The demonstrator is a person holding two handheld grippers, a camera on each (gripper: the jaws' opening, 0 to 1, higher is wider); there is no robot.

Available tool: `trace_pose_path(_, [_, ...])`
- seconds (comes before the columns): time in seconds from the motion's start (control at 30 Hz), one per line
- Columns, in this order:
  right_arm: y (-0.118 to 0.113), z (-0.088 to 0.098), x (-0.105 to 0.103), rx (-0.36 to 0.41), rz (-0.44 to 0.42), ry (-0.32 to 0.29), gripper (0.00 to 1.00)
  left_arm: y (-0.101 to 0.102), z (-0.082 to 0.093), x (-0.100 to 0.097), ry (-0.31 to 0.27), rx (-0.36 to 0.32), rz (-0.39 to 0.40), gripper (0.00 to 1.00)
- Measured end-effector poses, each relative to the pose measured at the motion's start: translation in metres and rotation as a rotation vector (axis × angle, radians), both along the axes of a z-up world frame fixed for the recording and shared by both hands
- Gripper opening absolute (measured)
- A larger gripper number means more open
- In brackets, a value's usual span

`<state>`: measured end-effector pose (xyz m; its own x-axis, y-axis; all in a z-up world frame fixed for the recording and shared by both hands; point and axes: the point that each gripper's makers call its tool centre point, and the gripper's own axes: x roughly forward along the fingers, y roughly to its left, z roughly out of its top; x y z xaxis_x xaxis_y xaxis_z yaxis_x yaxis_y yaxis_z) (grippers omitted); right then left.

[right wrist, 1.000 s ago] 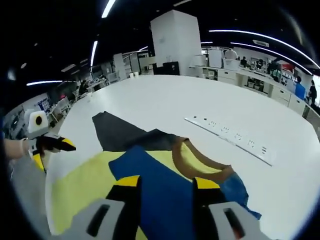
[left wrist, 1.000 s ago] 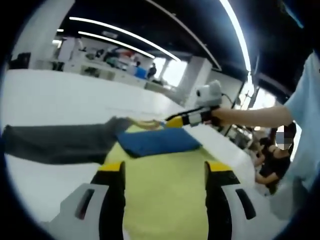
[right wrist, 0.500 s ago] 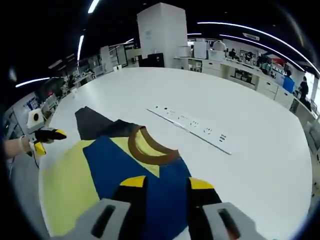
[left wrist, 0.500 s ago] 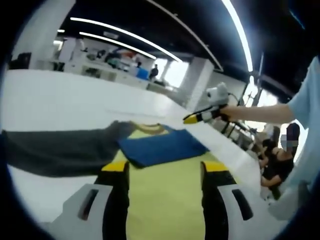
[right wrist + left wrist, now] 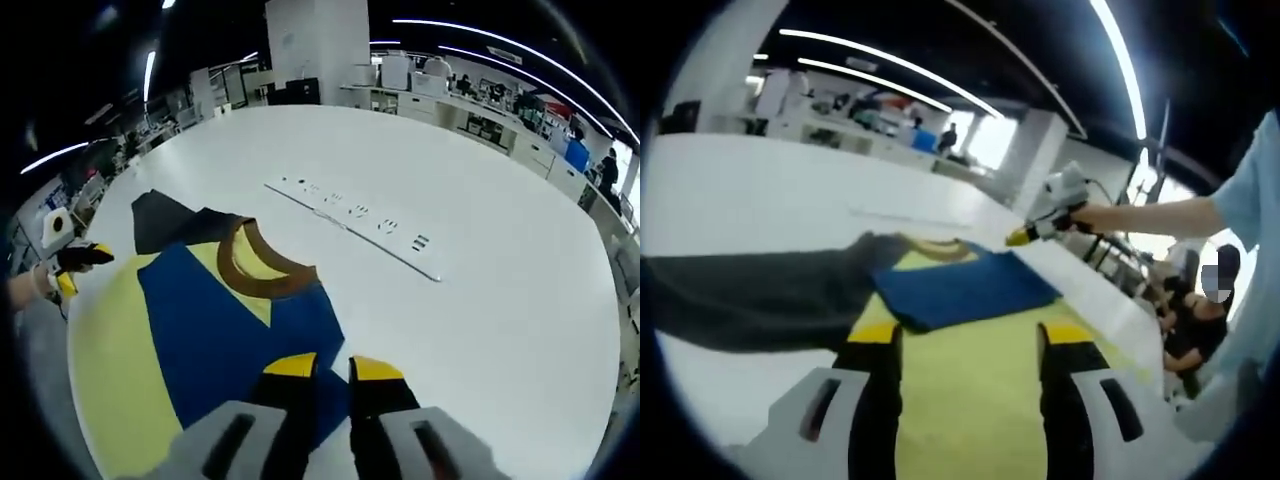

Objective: Fold the garment on the visible template until the final outline fits inside the template.

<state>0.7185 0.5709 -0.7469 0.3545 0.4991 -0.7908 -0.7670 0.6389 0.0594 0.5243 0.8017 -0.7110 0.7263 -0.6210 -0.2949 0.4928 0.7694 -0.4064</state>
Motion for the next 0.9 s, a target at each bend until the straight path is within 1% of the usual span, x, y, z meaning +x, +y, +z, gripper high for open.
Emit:
trace_pose_path(0.07, [0.003,-0.003,0.002,-0.007,0.014,0.011,0.05,-0.002,-0.001,0.0,0.002,0.002,-0.002,0.5])
trace_pose_path(0.13, [0.009,-0.006,0.001,-0.002,0.031,0.04,0.05,-0.003,-0.002,-0.001,0.007,0.004,-0.006,0.5])
trace_pose_path(0.2, [0.011,-0.009,-0.002,-0.027,0.051,0.045,0.05,-0.003,-0.004,-0.002,0.011,0.01,-0.01,0.5])
trace_pose_path(0.23, [0.011,-0.01,-0.001,-0.03,0.055,0.046,0.05,-0.002,-0.005,-0.003,0.013,0.015,-0.012,0.5])
trace_pose_path(0.33, [0.012,-0.017,-0.003,-0.047,0.067,0.077,0.04,-0.001,-0.005,-0.006,0.017,0.02,-0.009,0.5])
trace_pose_path(0.37, [0.012,-0.017,-0.004,-0.043,0.072,0.085,0.04,0.0,-0.005,-0.006,0.019,0.02,-0.008,0.5])
trace_pose_path(0.43, [0.011,-0.018,-0.006,-0.059,0.078,0.089,0.02,0.002,-0.006,-0.007,0.021,0.026,-0.006,0.49])
trace_pose_path(0.47, [0.009,-0.019,-0.006,-0.075,0.086,0.086,0.0,0.003,-0.006,-0.007,0.022,0.027,-0.004,0.49])
trace_pose_path(0.5, [0.005,-0.021,-0.005,-0.103,0.092,0.082,0.0,0.004,-0.006,-0.007,0.023,0.029,-0.002,0.49])
trace_pose_path(0.53, [0.004,-0.02,-0.004,-0.102,0.09,0.079,0.0,0.003,-0.006,-0.007,0.022,0.03,-0.002,0.49])
trace_pose_path(0.6, [0.001,-0.02,-0.002,-0.101,0.081,0.098,0.0,0.001,-0.004,-0.007,0.017,0.028,-0.002,0.49])
trace_pose_path(0.7, [-0.003,-0.018,0.004,-0.093,0.067,0.098,0.0,-0.003,-0.003,-0.002,0.009,0.021,-0.001,0.49])
trace_pose_path(0.8, [-0.003,-0.015,0.008,-0.078,0.074,0.097,0.0,-0.006,-0.001,0.006,-0.003,0.012,0.003,0.51])
trace_pose_path(0.9, [0.001,-0.014,0.007,-0.072,0.088,0.089,0.0,-0.008,-0.002,0.015,0.007,-0.002,0.017,0.5])
